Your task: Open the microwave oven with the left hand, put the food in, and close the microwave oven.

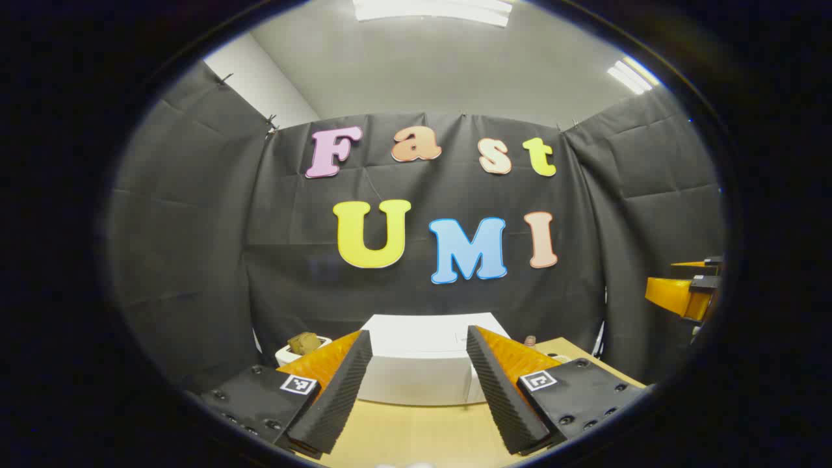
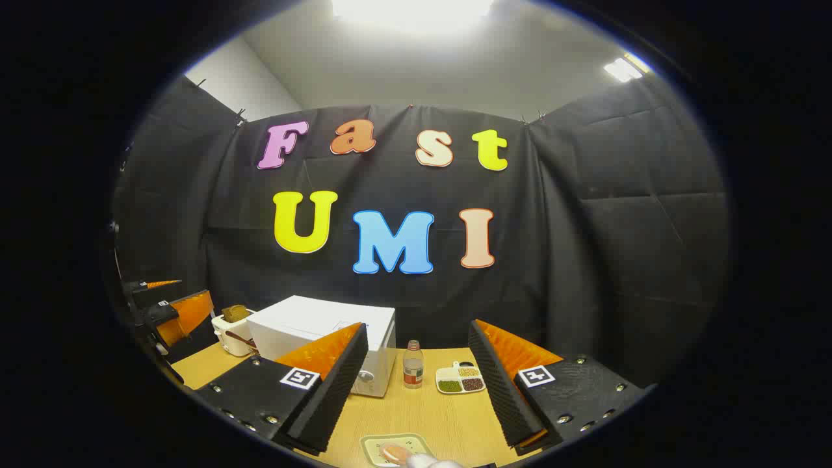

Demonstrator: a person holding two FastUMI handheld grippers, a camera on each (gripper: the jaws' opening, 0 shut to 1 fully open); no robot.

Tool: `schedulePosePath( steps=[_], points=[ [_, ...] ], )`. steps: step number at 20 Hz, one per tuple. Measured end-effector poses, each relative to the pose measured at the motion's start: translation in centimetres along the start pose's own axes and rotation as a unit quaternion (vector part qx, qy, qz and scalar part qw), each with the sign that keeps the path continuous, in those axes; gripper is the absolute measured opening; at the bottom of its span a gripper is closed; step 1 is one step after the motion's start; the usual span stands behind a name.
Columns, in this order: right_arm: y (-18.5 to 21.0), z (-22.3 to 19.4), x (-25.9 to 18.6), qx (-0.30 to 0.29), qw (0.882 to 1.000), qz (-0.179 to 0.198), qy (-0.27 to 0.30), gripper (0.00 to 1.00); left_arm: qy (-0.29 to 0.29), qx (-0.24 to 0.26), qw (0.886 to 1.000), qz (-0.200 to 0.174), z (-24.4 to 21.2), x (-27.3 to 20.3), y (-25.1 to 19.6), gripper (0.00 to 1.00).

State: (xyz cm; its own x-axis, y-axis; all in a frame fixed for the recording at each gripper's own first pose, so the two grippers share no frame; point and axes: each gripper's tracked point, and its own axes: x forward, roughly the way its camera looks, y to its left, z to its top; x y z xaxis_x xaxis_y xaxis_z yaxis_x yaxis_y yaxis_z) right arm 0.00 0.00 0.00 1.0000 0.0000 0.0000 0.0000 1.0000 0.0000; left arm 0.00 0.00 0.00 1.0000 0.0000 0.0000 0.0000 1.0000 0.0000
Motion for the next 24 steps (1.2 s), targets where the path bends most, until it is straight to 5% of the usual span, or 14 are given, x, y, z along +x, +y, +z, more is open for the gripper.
schedulePosePath(
  steps=[24],
  points=[
    [-1.1,-1.0,1.2,0.004,1.000,-0.024,0.014,0.95,0.001,0.002,1.000,-0.031,-1.0,2.7,-1.7,1.00]
  ],
)
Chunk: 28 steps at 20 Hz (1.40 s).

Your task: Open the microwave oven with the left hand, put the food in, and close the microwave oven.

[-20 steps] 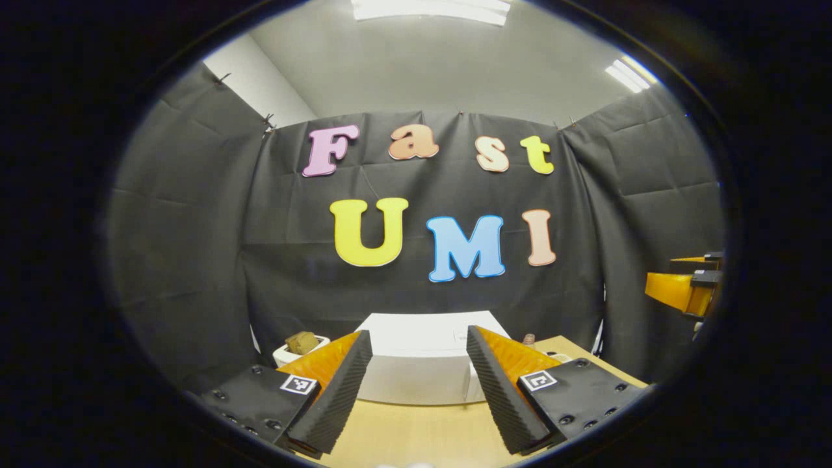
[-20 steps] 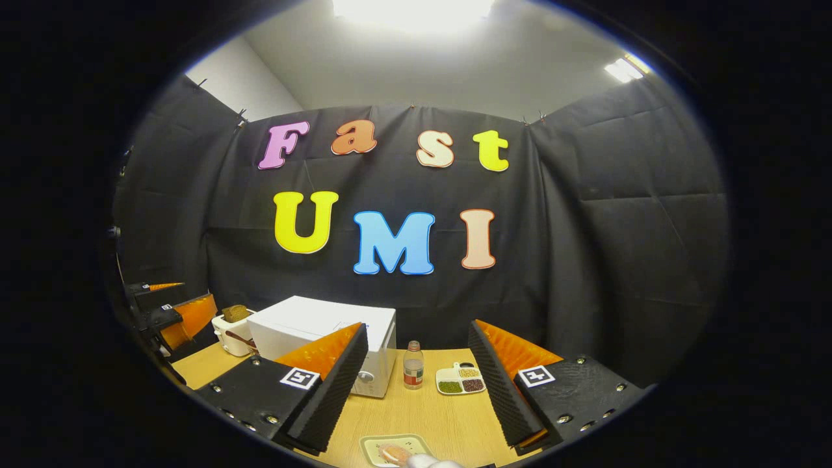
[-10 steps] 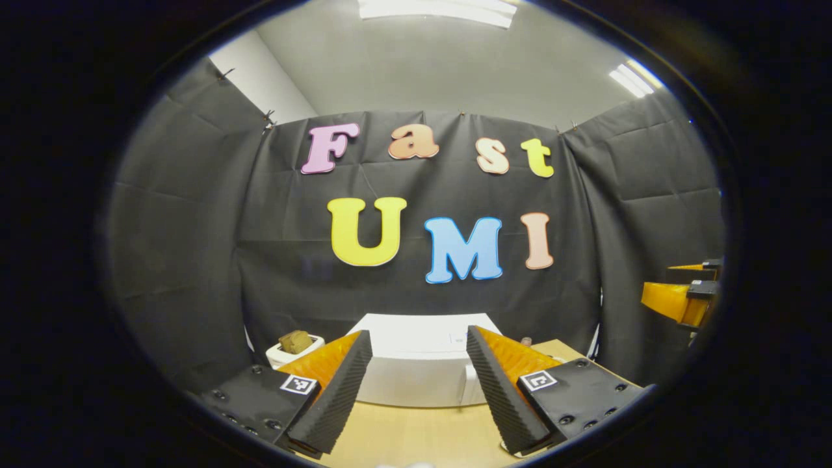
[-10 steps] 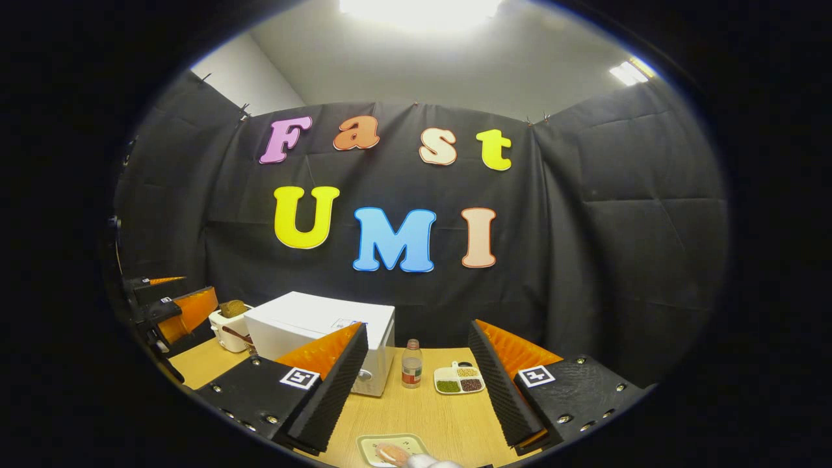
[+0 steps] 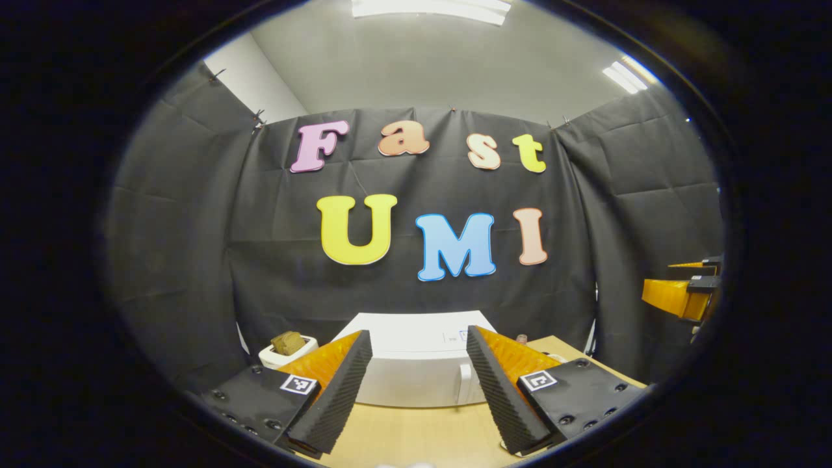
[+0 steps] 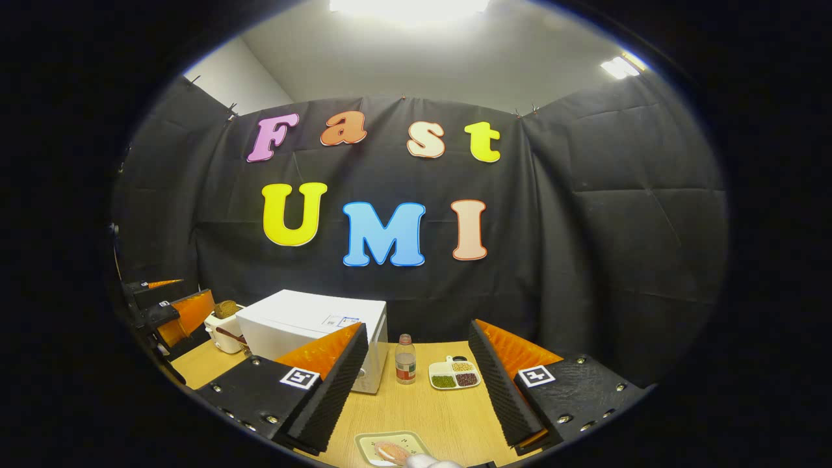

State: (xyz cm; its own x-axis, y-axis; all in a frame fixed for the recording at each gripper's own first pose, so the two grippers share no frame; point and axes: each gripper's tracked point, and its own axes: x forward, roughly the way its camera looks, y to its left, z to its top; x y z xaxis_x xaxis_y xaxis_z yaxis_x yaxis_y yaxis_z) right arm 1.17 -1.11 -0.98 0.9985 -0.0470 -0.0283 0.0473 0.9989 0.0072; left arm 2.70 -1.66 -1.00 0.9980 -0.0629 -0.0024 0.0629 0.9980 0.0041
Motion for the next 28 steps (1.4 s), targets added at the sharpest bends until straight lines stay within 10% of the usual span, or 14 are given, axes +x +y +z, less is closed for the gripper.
schedulePosePath(
  steps=[28],
  points=[
    [3.7,1.1,1.0,-0.009,0.996,0.087,-0.004,0.95,-0.002,-0.008,0.996,0.094,0.8,-4.1,3.5,0.99]
  ],
)
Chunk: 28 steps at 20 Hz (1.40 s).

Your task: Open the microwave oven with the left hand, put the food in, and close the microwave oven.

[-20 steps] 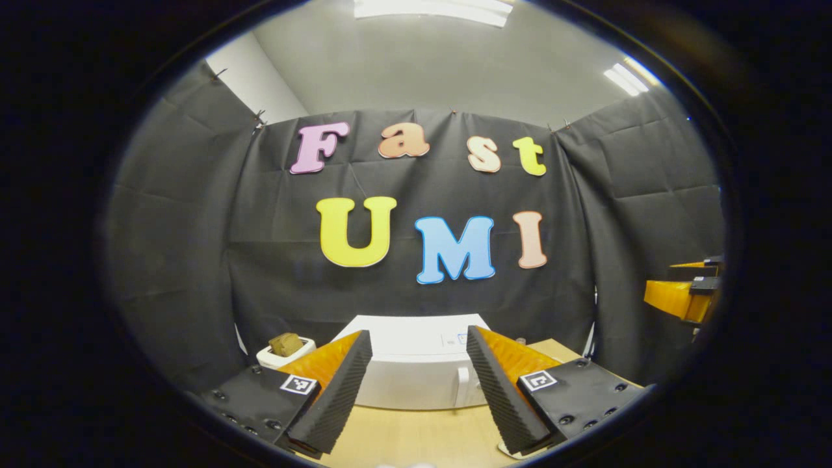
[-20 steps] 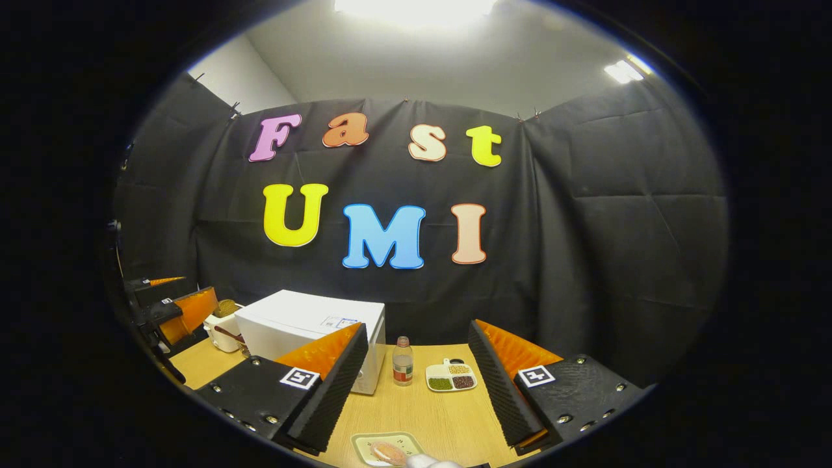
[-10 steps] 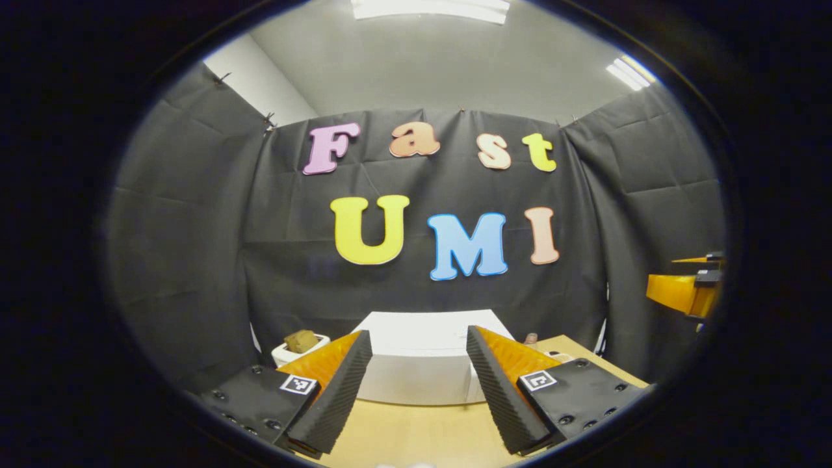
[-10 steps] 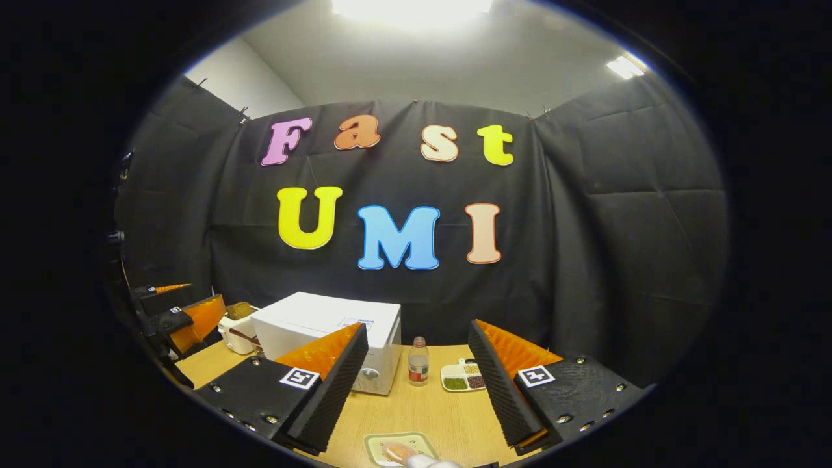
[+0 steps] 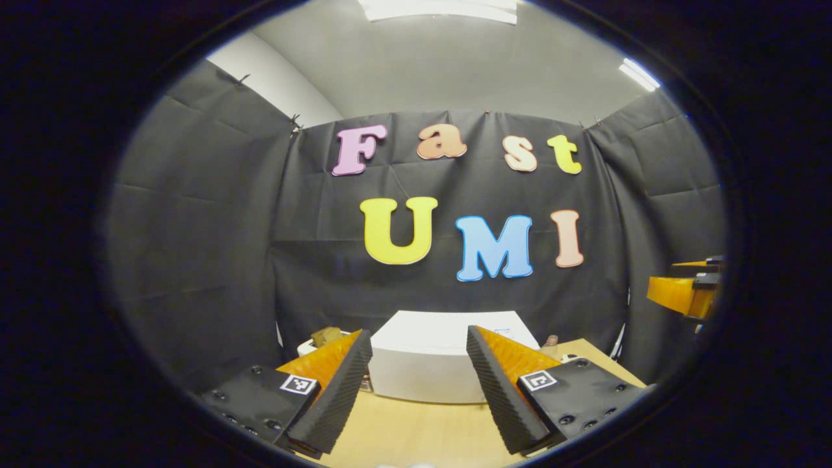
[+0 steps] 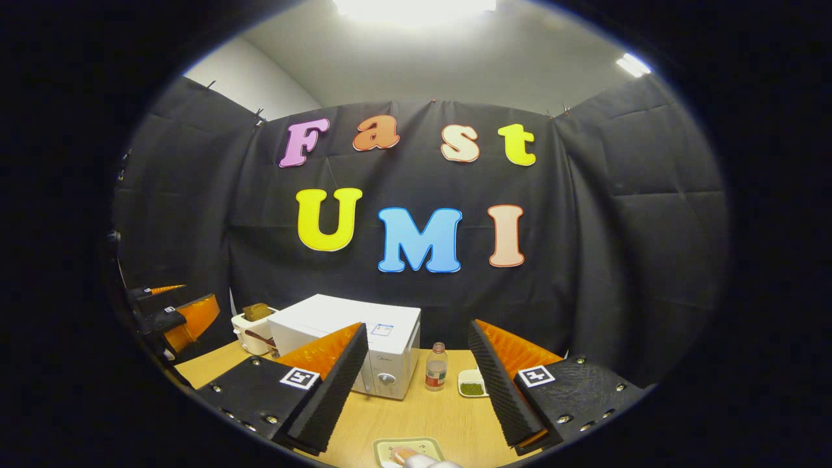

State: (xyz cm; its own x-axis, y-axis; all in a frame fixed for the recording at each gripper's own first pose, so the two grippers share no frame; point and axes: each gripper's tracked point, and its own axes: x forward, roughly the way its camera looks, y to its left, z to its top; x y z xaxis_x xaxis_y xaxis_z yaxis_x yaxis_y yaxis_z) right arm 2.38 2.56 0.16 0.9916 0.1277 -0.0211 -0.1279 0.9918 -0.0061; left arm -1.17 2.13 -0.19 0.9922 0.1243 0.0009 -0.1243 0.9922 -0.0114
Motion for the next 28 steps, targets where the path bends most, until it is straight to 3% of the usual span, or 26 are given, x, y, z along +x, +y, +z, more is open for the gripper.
schedulePosePath(
  steps=[6,10,20,23,28],
  points=[
    [-0.6,0.4,-0.5,0.000,1.000,0.002,-0.001,0.95,-0.006,0.006,1.000,-0.003,0.7,-0.8,-1.1,1.00],
    [-0.4,0.9,-0.3,-0.001,1.000,0.009,-0.007,0.95,-0.010,0.011,1.000,0.000,0.7,-1.4,-1.2,0.95],
    [0.7,1.2,0.2,-0.001,1.000,0.028,-0.002,0.95,-0.010,0.014,1.000,0.004,-0.5,-0.8,-1.3,0.98],
    [0.4,1.7,0.0,0.004,1.000,0.027,-0.003,0.95,0.000,0.012,1.000,-0.010,-4.5,0.7,-2.5,0.96],
    [-2.6,3.5,-1.7,-0.003,1.000,-0.002,-0.006,0.95,0.038,0.034,0.997,-0.050,-16.4,5.4,-8.2,0.99]
  ],
)
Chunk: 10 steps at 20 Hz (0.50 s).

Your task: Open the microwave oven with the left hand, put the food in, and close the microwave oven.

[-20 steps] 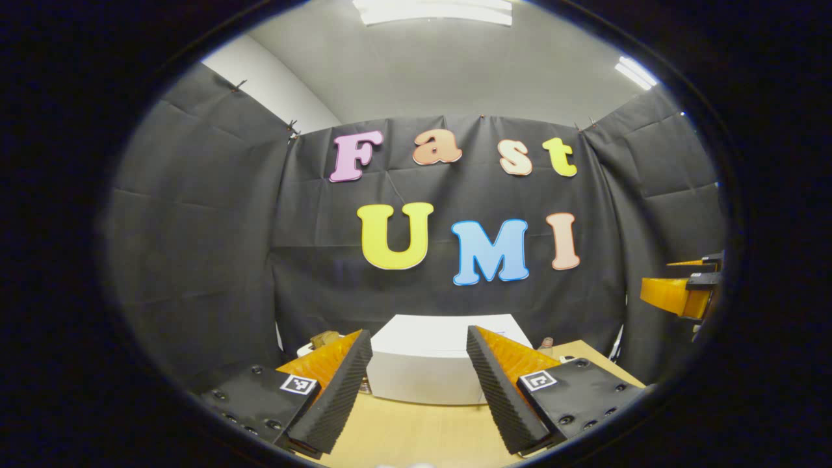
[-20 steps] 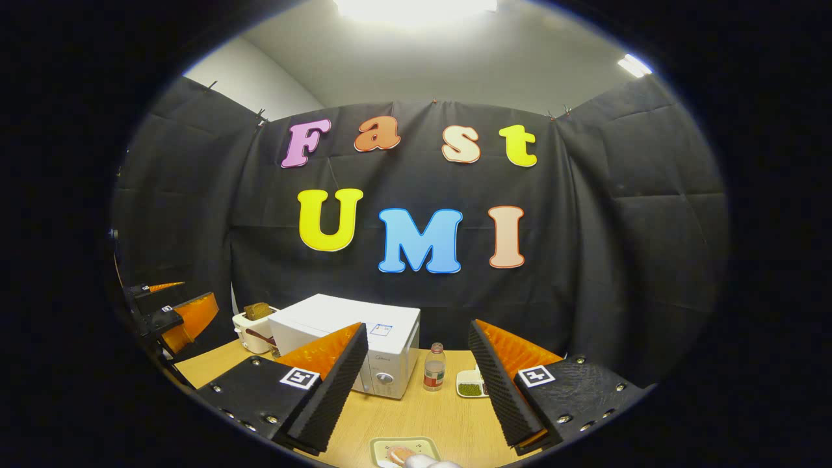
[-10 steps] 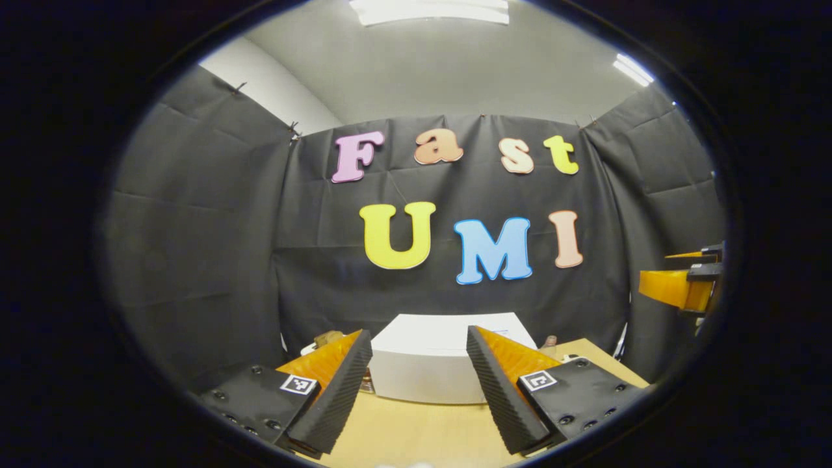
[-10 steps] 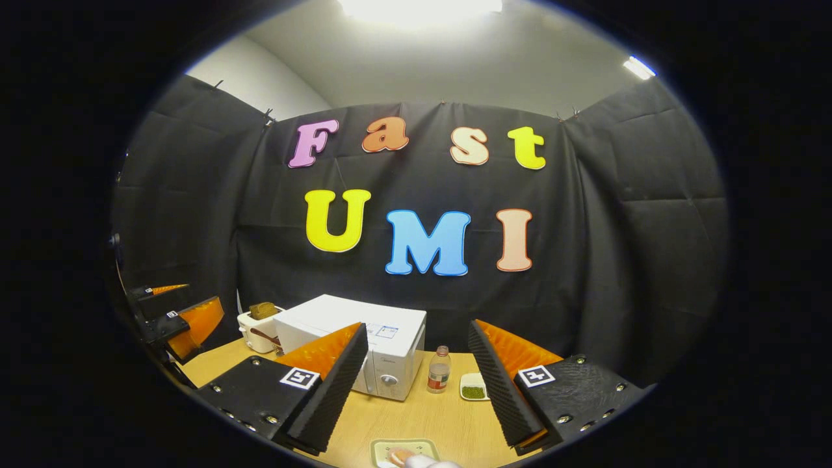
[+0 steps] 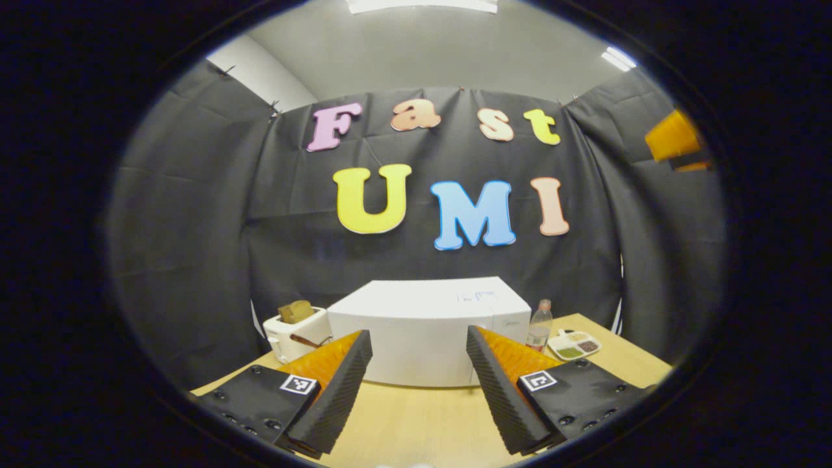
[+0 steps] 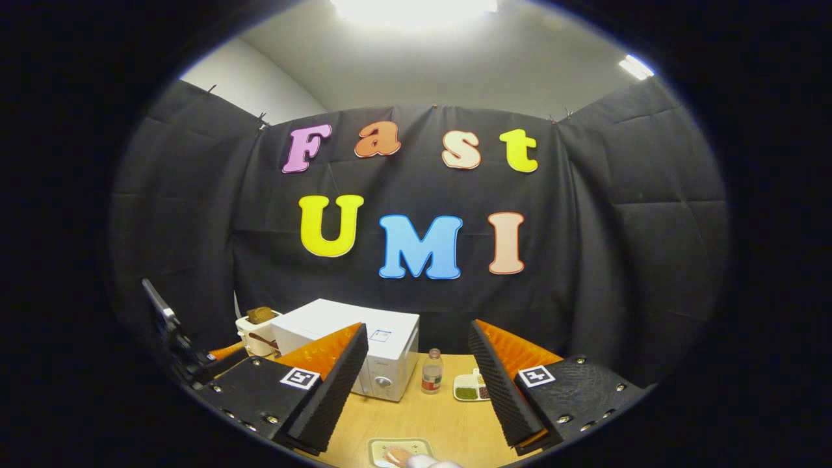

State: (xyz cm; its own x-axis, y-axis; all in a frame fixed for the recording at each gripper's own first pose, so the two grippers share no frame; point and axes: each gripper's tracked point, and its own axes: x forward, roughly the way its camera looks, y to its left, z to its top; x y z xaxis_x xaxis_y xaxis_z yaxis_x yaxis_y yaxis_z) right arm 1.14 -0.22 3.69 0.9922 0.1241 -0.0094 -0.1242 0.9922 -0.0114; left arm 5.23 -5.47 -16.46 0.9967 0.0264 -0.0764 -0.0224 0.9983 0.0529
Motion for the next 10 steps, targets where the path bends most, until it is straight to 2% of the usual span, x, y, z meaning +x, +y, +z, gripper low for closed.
schedulePosePath(
  steps=[2,4,5,7,9,10],
  points=[
    [-1.5,0.1,-0.6,-0.008,1.000,-0.021,0.005,0.95,0.023,0.016,0.999,-0.029,-4.3,3.0,-3.6,1.00],
    [-2.8,0.2,-0.9,-0.013,0.999,-0.042,0.009,0.95,0.053,0.010,0.997,-0.051,-8.5,6.3,-6.2,0.97],
    [-3.2,-0.1,-1.1,-0.013,0.999,-0.050,0.013,0.95,0.060,0.003,0.996,-0.063,-9.8,7.9,-7.6,1.00],
    [-4.0,-0.5,-1.2,-0.017,0.997,-0.067,0.022,0.95,0.060,0.004,0.996,-0.073,-10.9,11.1,-9.2,0.94],
    [-4.6,-1.1,-1.2,-0.023,0.996,-0.081,0.030,0.95,0.048,0.007,0.996,-0.073,-11.0,14.1,-9.9,1.00],
    [-4.8,-1.4,-1.1,-0.027,0.995,-0.086,0.035,0.95,0.046,0.007,0.996,-0.073,-11.2,15.5,-10.0,0.95]
  ],
)
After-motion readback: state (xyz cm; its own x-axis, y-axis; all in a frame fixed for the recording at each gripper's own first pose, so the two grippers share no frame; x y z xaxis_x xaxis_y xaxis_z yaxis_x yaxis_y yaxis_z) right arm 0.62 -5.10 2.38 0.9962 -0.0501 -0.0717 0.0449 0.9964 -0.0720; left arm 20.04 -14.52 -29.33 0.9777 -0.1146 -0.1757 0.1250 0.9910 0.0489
